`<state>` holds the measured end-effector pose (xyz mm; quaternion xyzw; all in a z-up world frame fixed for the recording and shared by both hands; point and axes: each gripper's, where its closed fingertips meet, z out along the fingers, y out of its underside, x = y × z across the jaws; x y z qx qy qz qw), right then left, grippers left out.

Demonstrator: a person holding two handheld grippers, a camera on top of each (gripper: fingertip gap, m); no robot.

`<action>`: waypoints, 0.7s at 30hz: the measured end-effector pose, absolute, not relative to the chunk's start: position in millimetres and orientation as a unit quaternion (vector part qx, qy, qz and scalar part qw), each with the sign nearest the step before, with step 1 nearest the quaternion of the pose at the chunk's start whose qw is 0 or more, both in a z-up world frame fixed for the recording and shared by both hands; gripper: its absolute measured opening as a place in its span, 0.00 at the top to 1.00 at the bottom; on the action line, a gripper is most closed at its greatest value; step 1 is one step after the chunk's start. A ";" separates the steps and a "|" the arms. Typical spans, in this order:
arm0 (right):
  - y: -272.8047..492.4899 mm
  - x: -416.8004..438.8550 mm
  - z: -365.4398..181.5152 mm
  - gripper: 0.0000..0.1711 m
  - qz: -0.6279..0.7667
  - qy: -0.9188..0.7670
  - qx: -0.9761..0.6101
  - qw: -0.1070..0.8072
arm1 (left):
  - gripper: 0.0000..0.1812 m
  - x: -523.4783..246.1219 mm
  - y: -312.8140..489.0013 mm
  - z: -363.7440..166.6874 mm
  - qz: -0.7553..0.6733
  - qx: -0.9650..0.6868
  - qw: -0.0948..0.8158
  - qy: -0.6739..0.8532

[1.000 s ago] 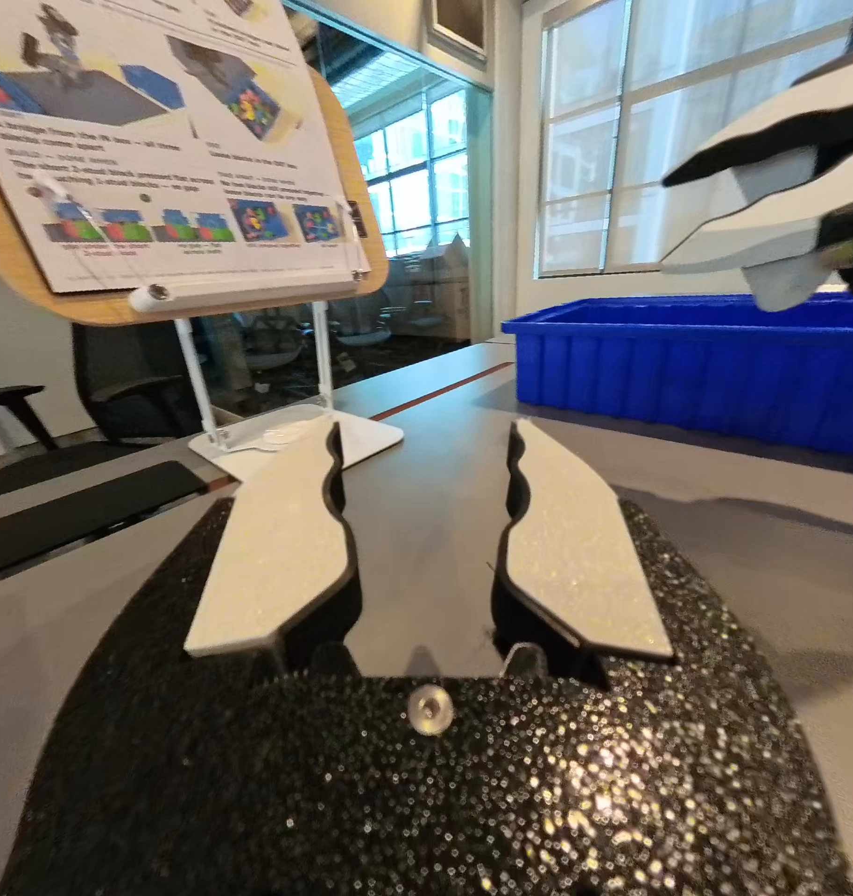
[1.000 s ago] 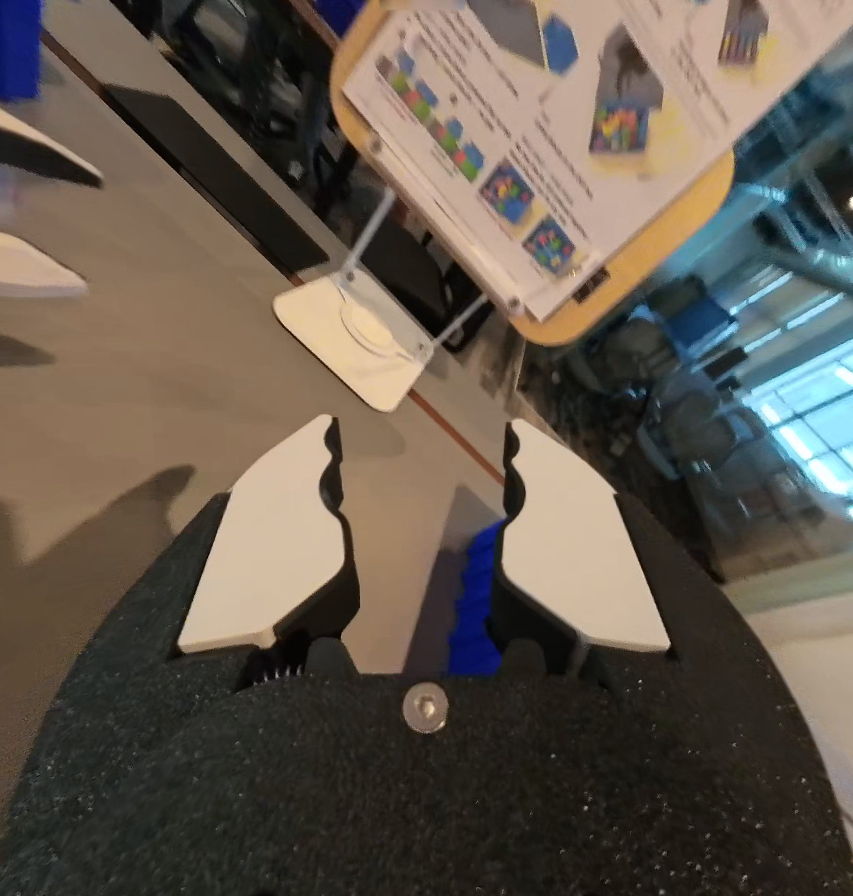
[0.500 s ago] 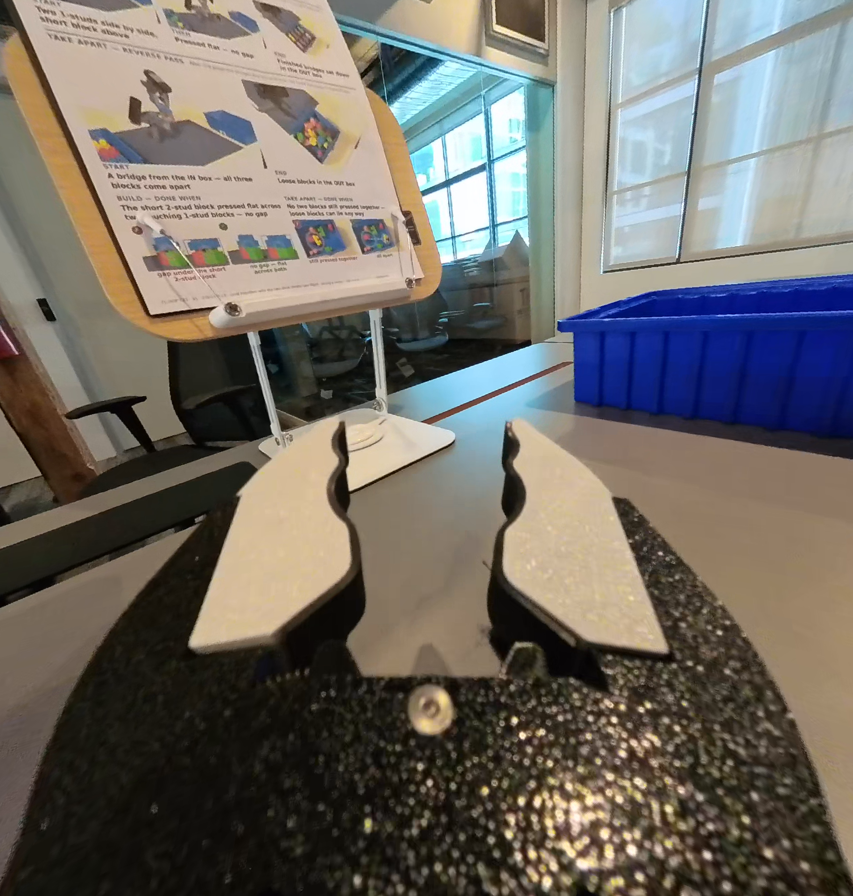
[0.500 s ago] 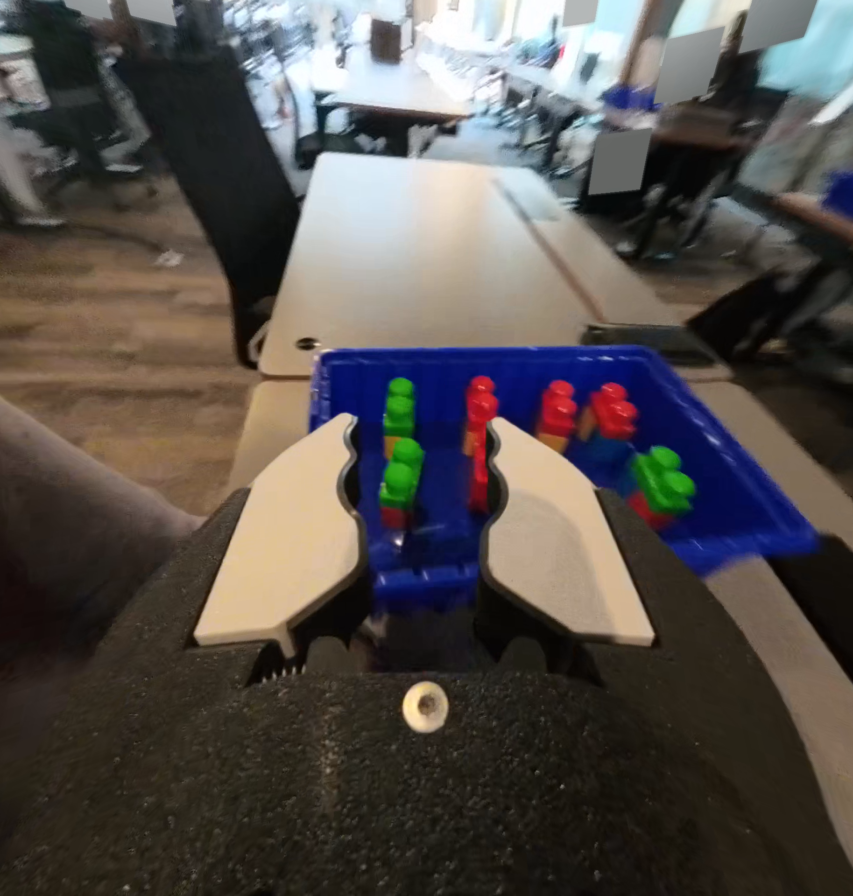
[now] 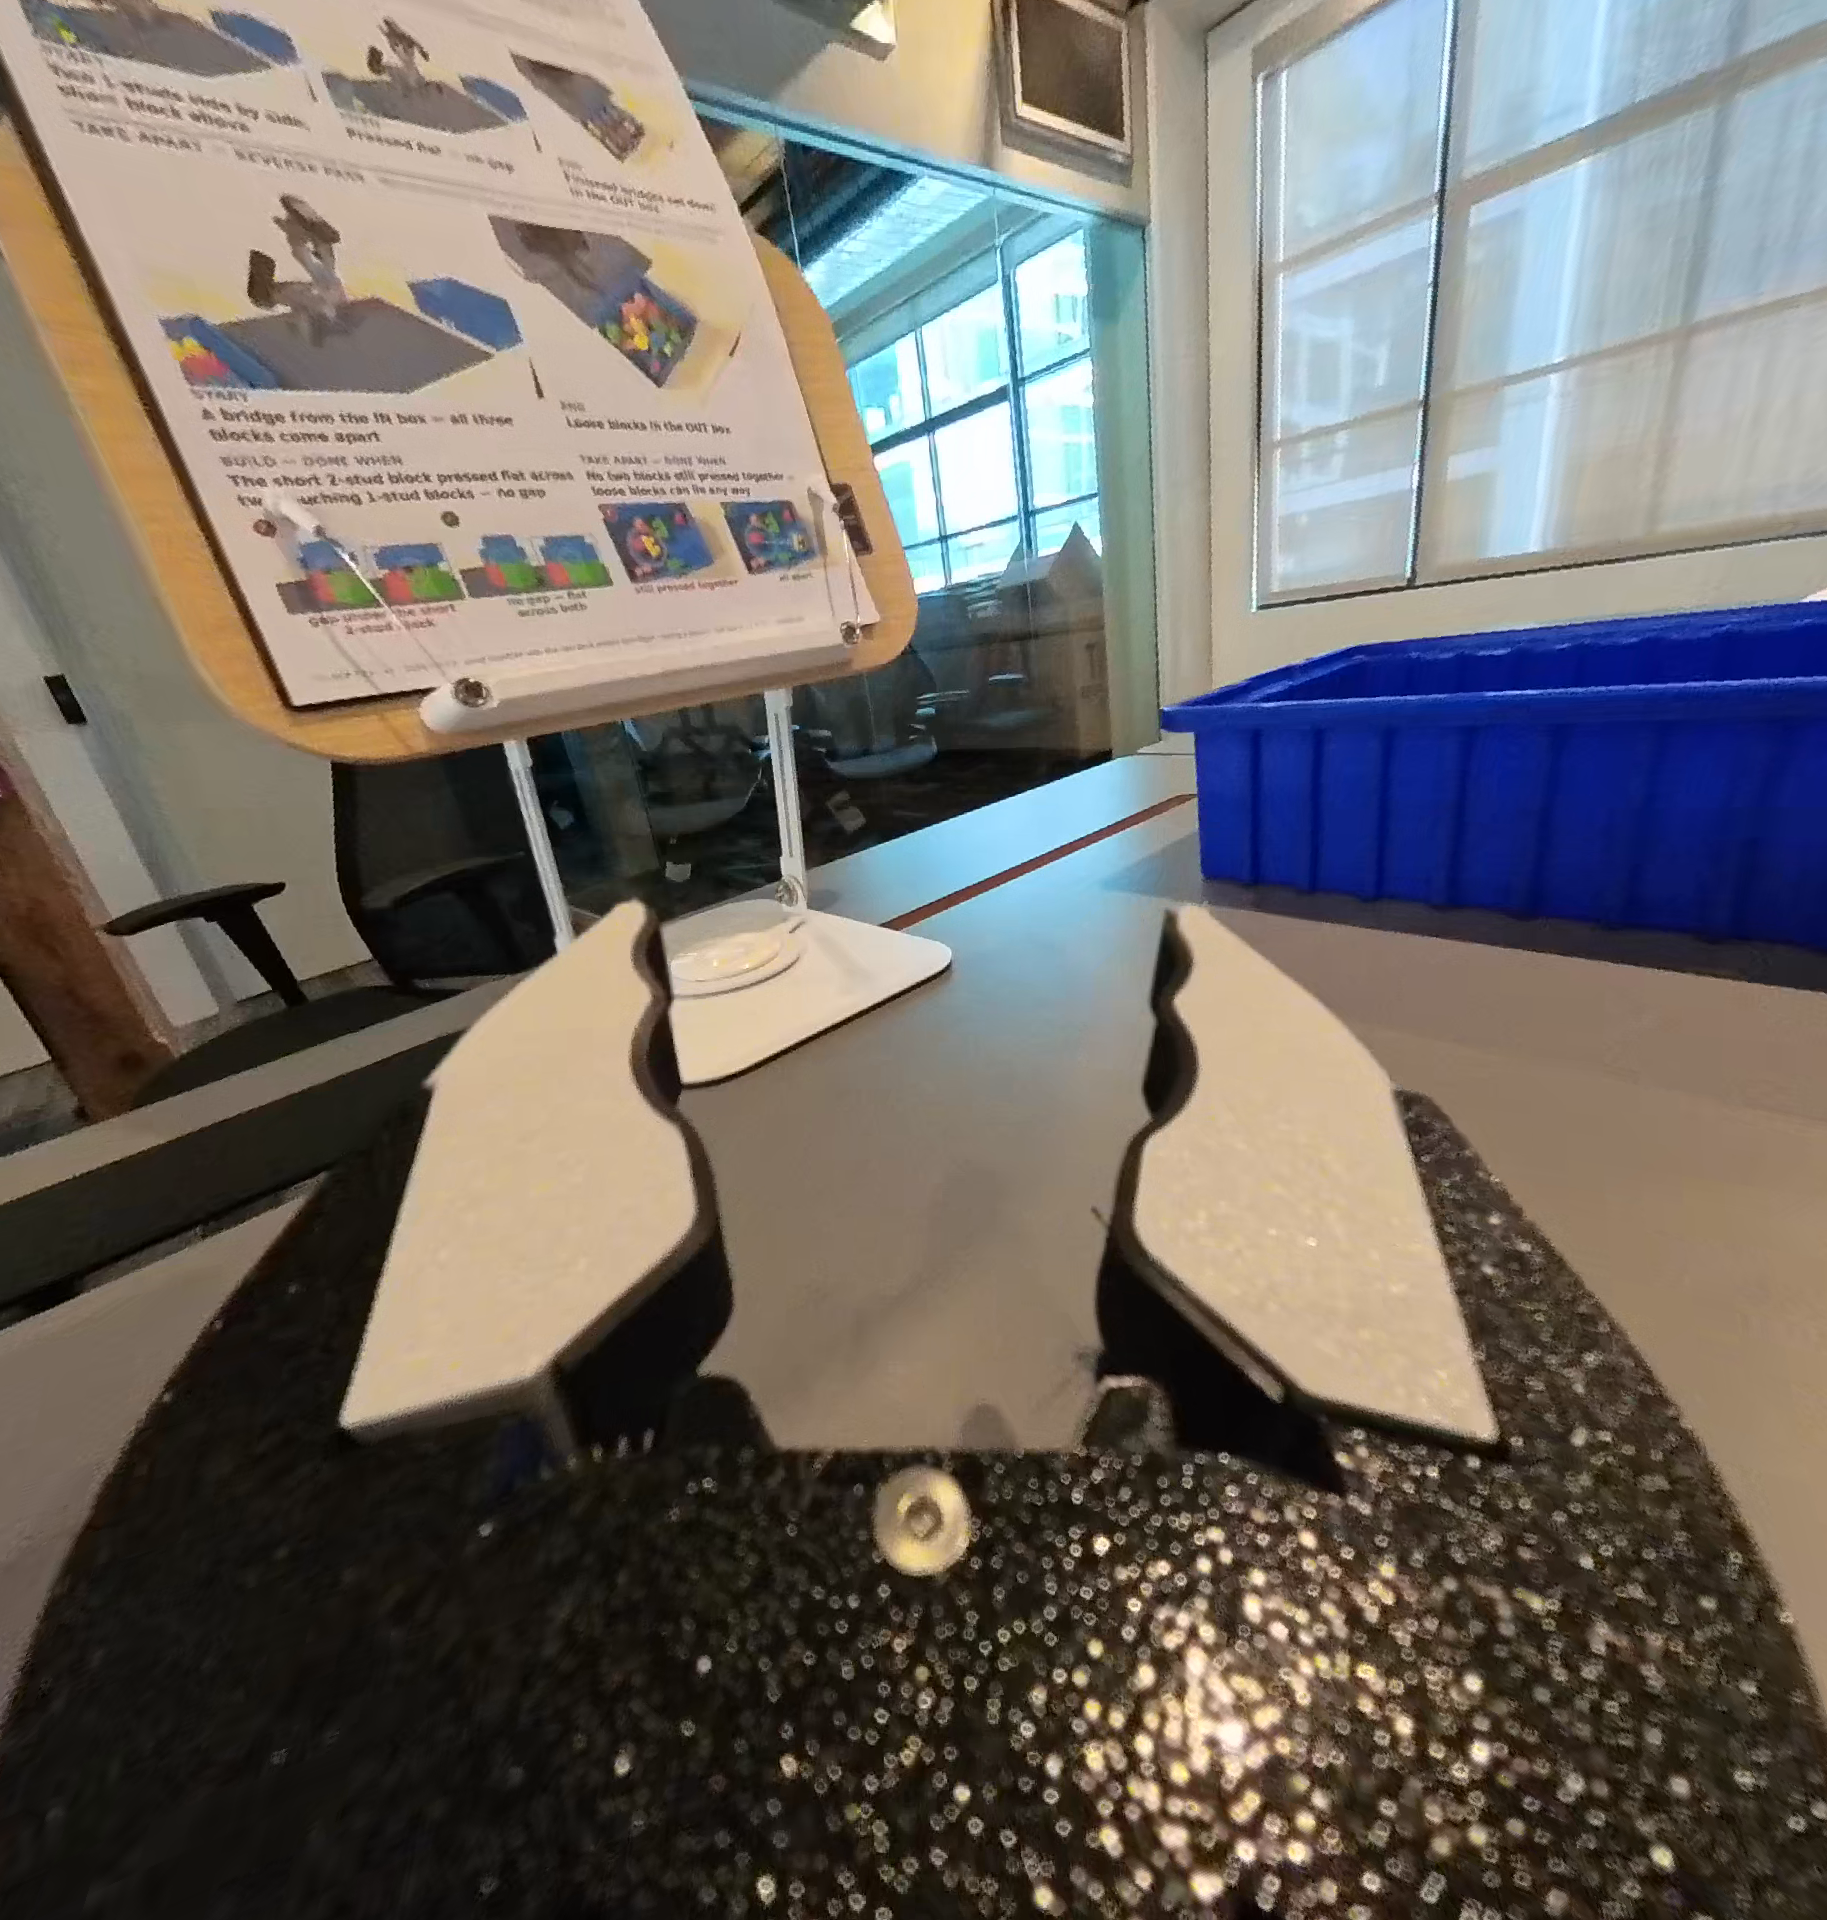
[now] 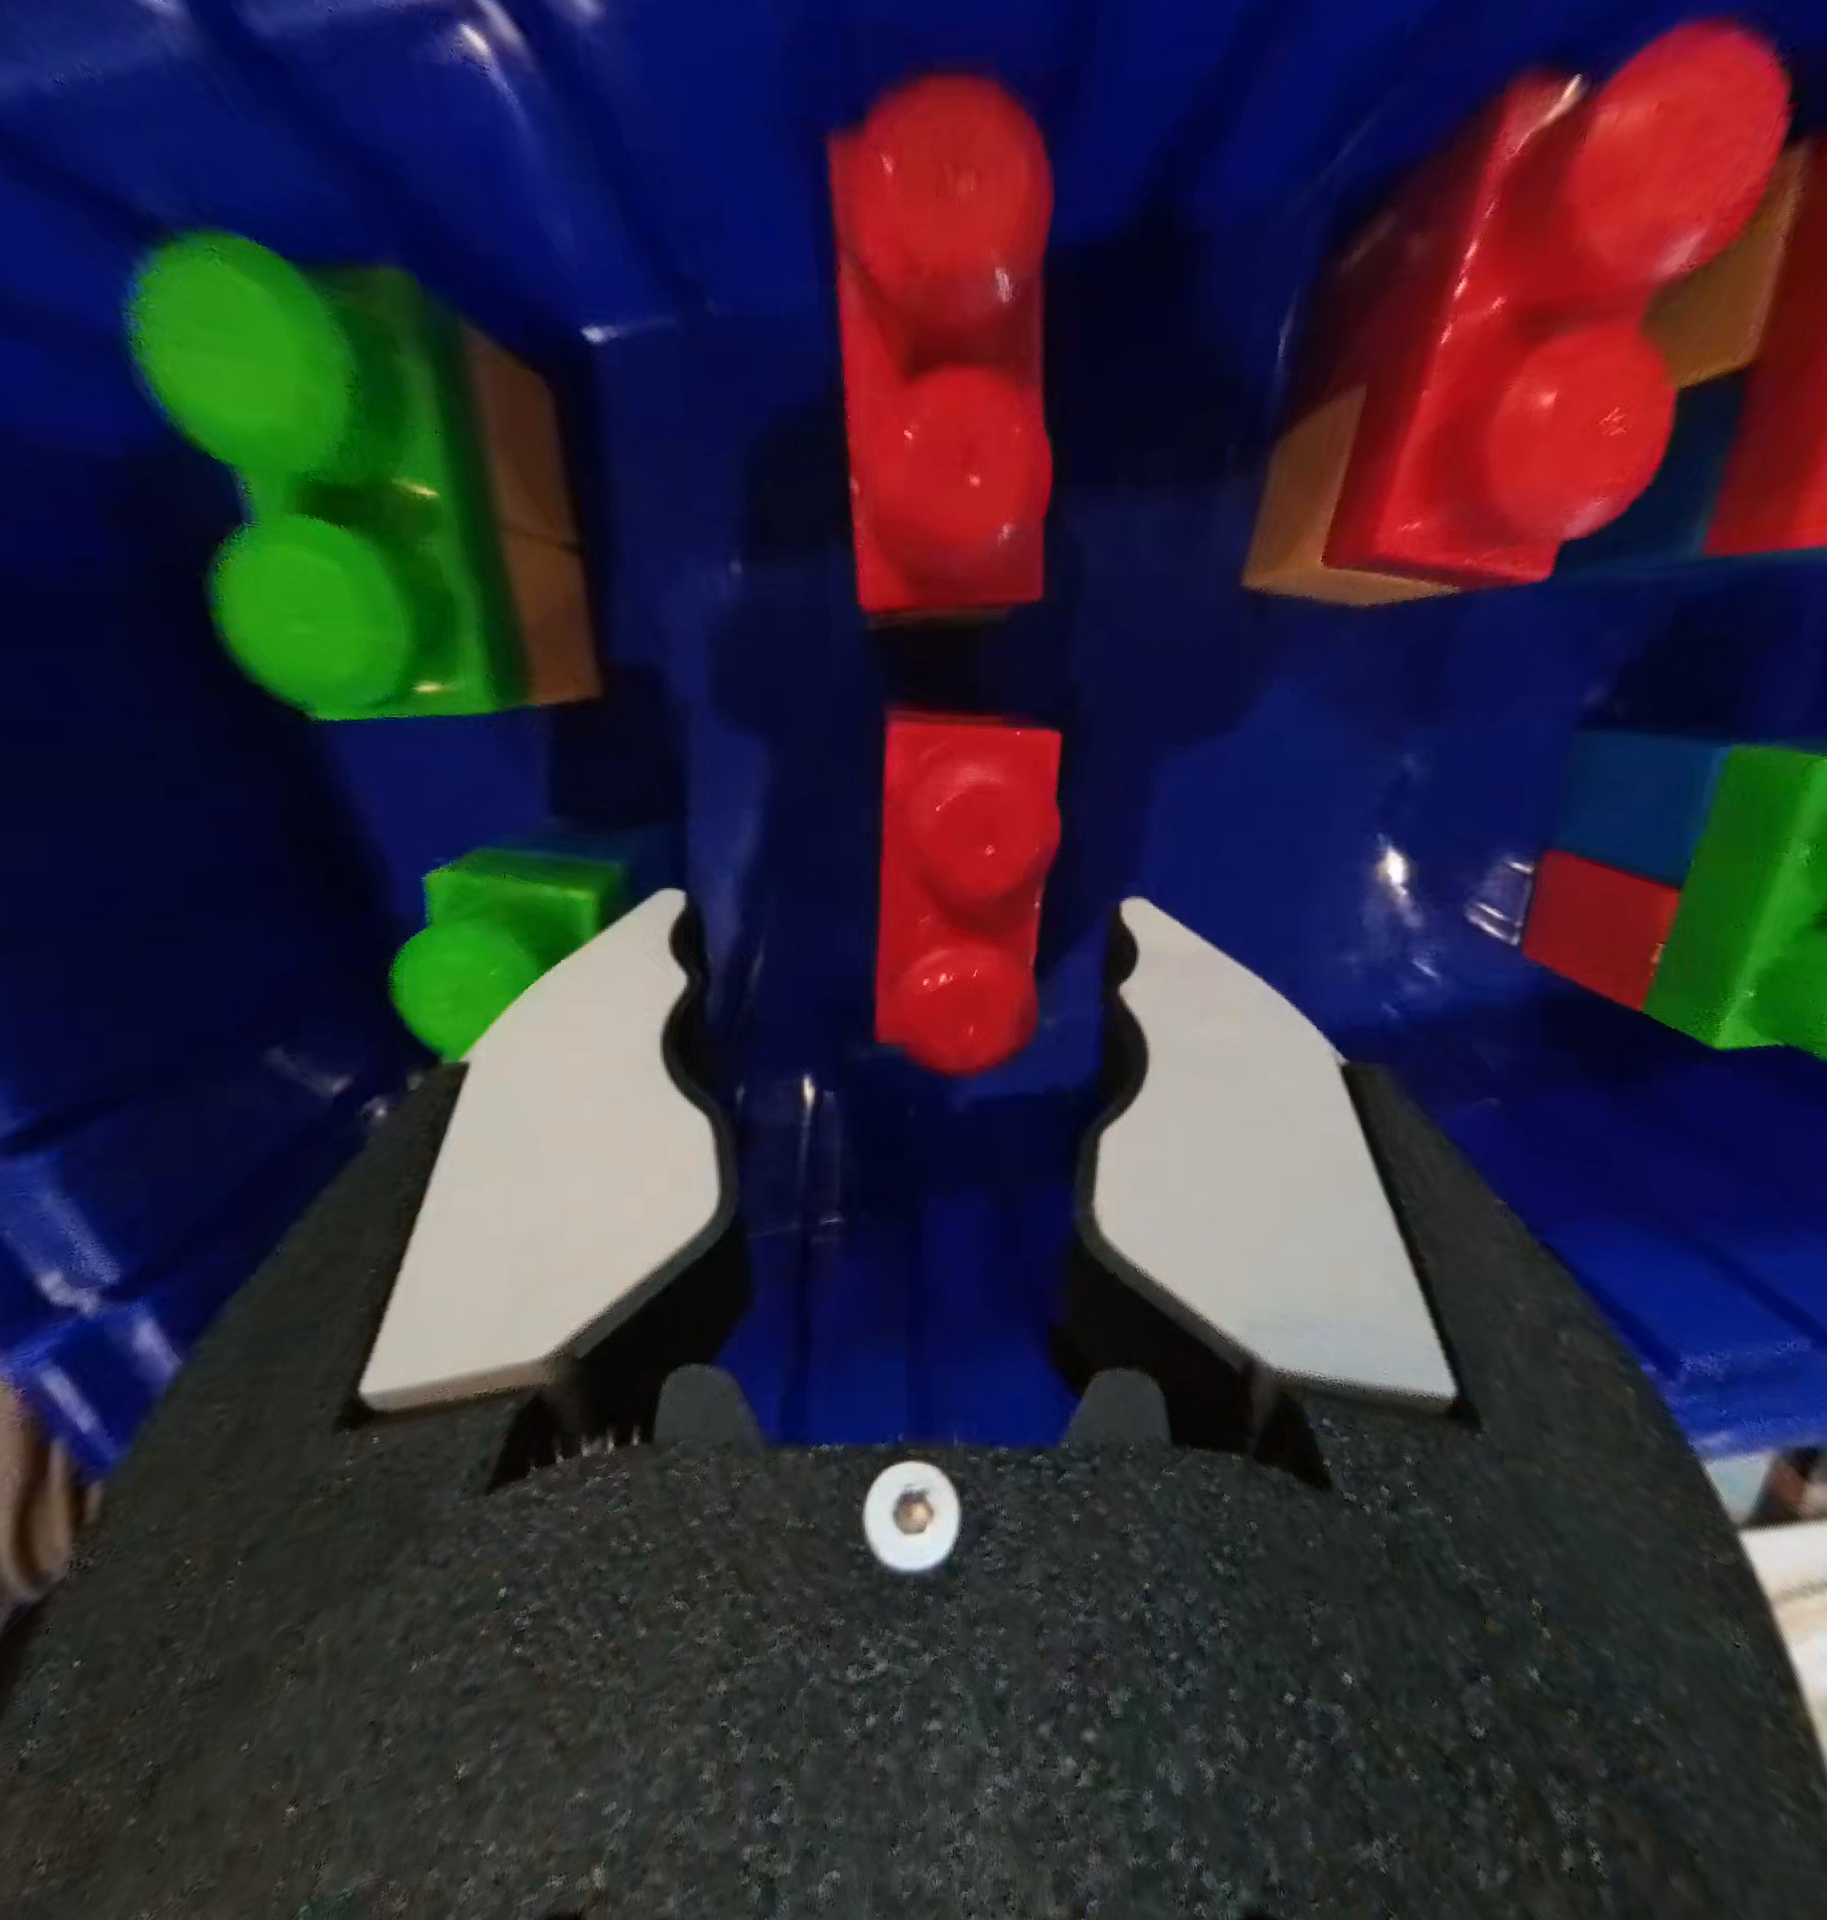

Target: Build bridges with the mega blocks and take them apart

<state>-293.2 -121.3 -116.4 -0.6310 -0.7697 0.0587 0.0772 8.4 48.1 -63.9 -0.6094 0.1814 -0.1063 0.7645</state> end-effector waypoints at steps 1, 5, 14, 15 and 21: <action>-119.3 -293.5 -125.2 0.57 0.045 -0.768 -0.635 0.067 | 0.51 8.5 48.1 -64.8 -0.107 -0.612 0.762 0.182; -115.3 -287.6 -152.0 0.73 0.013 -0.754 -0.656 0.019 | 0.49 8.9 48.6 -68.0 -0.117 -0.622 0.753 0.181; -115.7 -255.6 -26.8 0.79 0.187 -0.755 -0.607 0.162 | 0.50 6.9 48.3 -68.3 -0.135 -0.625 0.749 0.173; -111.1 -239.1 -1.7 0.78 0.221 -0.742 -0.603 0.193 | 0.51 6.0 48.5 -68.0 -0.134 -0.624 0.750 0.171; -35.5 -83.4 109.4 0.78 0.376 -0.582 -0.563 0.451 | 0.54 2.7 51.5 -69.1 -0.125 -0.630 0.749 0.165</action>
